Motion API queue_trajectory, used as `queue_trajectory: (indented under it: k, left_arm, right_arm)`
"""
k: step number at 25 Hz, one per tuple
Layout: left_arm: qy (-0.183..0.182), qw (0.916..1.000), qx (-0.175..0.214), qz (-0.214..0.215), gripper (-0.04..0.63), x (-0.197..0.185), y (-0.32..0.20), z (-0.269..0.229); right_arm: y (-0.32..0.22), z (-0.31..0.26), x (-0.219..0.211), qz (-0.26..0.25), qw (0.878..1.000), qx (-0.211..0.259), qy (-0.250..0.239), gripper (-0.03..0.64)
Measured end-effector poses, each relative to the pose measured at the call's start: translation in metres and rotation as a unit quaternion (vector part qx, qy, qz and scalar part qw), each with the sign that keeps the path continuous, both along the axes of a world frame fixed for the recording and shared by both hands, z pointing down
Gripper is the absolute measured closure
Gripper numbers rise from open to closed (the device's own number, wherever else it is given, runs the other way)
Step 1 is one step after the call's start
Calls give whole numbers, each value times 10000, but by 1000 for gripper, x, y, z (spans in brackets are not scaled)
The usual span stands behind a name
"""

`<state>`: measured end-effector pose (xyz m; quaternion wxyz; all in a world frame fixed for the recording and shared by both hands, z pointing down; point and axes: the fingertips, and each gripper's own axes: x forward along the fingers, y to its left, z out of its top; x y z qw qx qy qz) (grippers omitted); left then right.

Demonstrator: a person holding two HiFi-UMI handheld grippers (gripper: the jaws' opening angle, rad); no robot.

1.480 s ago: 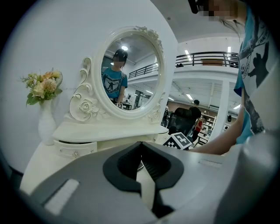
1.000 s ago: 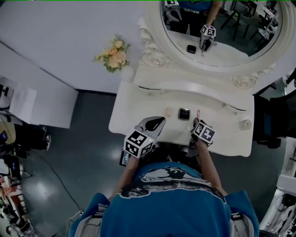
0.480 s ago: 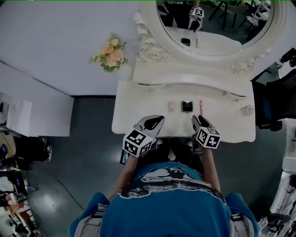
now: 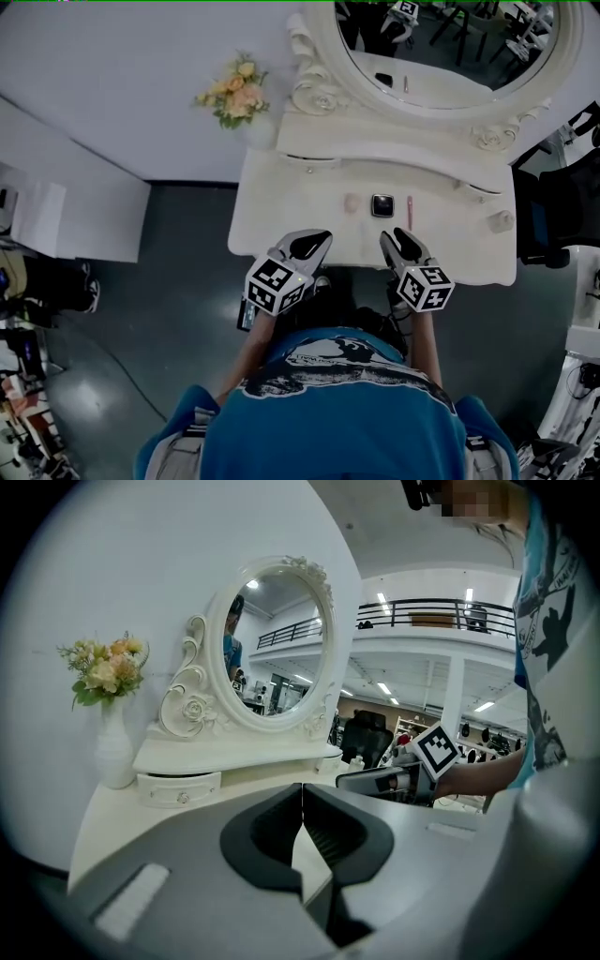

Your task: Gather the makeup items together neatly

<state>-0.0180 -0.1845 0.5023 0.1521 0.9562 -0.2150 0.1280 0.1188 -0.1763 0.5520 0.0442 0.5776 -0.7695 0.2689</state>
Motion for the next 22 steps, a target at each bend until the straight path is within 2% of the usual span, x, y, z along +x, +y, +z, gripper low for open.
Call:
queue_trajectory:
  k: [6,13,17,19,22]
  left_arm:
    - [72,9999,36,-87,585,9,16,-8]
    - [86,9998,53,158,584,49,64,-15]
    - [56,9999,8,146,584,56,95,-17]
    - [24,10000,-5,84,584,57,108,-16]
    - [-33,10000,-24,-42,584,54,126,-13]
  right_arm:
    - [20,-26,-4,-388,9985,293,263,463]
    - [60,-44,-4,-843,9941,551,400,479]
    - [81,-48,-7,-1053,9919,625,350,510]
    - [91,-49,-8,-1157,9905,661,338,549]
    - [108,-46,-10,-1288,9889,659,344,555]
